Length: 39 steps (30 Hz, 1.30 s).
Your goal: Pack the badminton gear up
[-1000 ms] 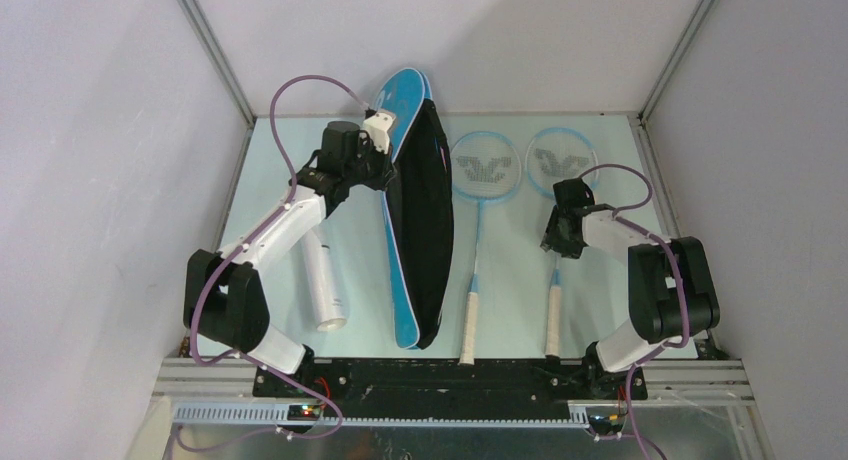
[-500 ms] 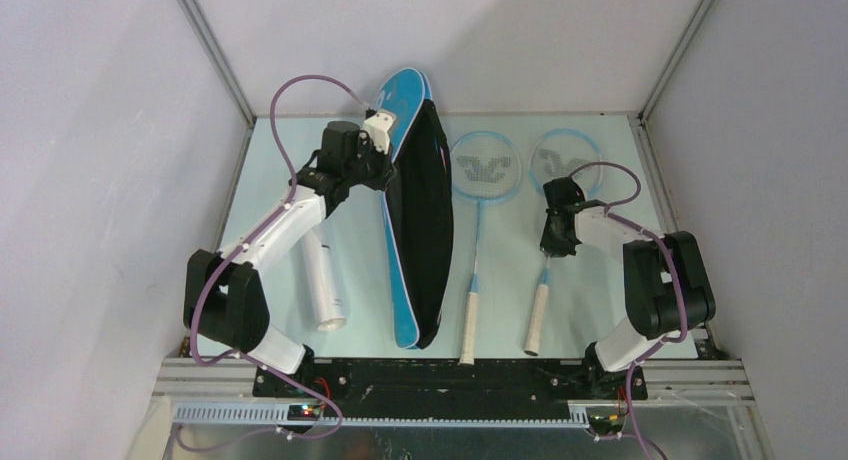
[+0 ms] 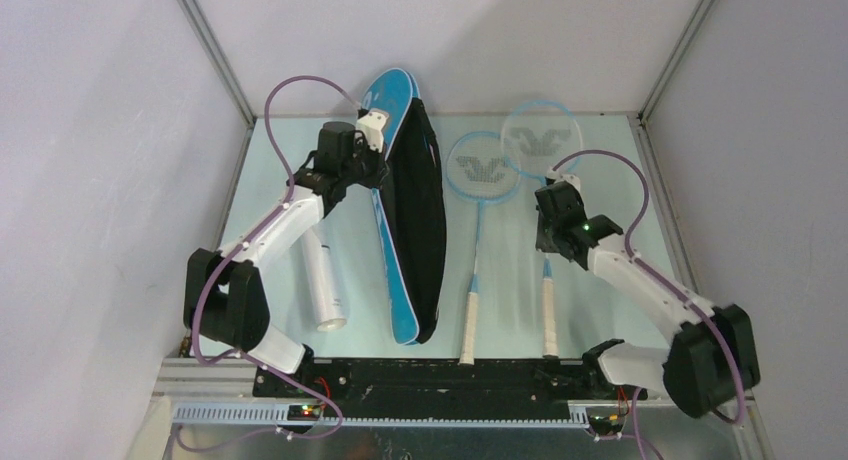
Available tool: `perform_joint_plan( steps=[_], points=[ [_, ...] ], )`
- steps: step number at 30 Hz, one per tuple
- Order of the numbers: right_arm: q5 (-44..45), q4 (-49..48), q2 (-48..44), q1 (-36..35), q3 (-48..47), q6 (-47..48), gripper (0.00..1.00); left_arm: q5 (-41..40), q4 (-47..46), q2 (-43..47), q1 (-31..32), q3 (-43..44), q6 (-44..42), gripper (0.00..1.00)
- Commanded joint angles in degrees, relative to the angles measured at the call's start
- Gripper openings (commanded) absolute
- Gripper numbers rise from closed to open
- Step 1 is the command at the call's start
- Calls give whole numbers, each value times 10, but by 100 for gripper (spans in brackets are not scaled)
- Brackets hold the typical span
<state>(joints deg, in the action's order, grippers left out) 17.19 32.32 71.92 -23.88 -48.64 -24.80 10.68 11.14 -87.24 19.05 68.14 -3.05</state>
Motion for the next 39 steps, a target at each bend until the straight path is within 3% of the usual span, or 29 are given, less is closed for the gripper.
perform_joint_plan(
  steps=[1,7,20,25,30,39],
  points=[
    [42,-11,-62,-67,-8,49,0,-14,-44,-22,-17,28,20,0],
    [58,-37,-69,-185,-6,84,0,4,-36,-54,-31,58,42,0],
    [41,-88,70,-341,-18,113,0,39,-25,-44,-34,56,53,0],
    [-20,-126,83,-352,-35,145,0,68,-13,-44,-34,59,55,0],
    [-17,-184,109,-335,-78,154,0,109,-16,-39,-32,49,81,0],
    [-61,-288,197,-294,-162,78,0,140,-44,18,6,-22,133,0]
  ],
)
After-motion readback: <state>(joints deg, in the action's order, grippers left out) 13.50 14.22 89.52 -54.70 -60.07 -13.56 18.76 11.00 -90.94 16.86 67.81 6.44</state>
